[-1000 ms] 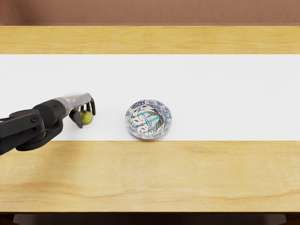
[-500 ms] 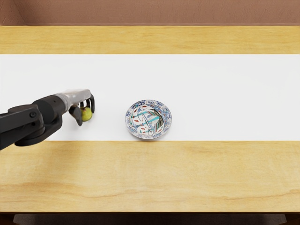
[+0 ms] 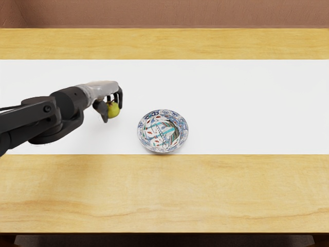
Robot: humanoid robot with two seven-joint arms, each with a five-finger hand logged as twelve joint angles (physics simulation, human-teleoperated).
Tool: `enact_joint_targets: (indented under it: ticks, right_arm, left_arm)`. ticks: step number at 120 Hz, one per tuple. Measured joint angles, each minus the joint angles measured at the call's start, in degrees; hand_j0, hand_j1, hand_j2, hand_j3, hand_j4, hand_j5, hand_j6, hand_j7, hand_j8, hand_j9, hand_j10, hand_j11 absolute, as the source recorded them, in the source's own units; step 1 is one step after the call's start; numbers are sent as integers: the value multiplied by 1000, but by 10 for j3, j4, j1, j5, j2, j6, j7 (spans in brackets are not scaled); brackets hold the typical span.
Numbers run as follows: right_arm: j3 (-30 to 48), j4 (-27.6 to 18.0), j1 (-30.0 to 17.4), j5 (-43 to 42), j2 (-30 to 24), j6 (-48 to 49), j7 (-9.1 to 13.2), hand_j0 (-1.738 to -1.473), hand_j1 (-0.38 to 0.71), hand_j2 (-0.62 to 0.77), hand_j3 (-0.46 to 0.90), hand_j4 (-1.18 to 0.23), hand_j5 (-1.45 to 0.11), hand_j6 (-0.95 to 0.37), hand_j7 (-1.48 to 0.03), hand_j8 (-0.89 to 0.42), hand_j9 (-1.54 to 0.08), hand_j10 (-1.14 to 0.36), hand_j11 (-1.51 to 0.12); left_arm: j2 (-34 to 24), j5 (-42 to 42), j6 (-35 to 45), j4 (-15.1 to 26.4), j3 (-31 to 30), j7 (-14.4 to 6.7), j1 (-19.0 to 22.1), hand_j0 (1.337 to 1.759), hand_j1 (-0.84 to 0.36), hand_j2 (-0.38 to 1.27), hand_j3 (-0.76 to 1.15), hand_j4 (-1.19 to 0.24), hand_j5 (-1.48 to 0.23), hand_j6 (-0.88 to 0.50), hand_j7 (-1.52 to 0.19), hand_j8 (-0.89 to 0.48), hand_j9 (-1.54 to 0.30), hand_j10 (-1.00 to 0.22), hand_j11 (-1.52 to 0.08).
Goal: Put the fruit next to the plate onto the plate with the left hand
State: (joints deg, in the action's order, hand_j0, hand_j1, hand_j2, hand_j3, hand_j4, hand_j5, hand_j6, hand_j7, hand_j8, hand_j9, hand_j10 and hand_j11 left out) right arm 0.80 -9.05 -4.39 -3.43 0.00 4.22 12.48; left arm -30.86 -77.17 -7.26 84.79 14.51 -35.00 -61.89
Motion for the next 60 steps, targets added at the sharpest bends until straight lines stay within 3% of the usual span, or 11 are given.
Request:
enact_joint_targets:
  ticks: [60]
  right_arm:
    - [0,0,0,0,0,0,0,-1658,-349,0,0,0,0,0,0,0,0,0,0]
  left_arm:
    - [107,19,-28,6,11,0,-21,1657,-408,584,0,-682,-985,-402,-954,-465,-941,-717,-941]
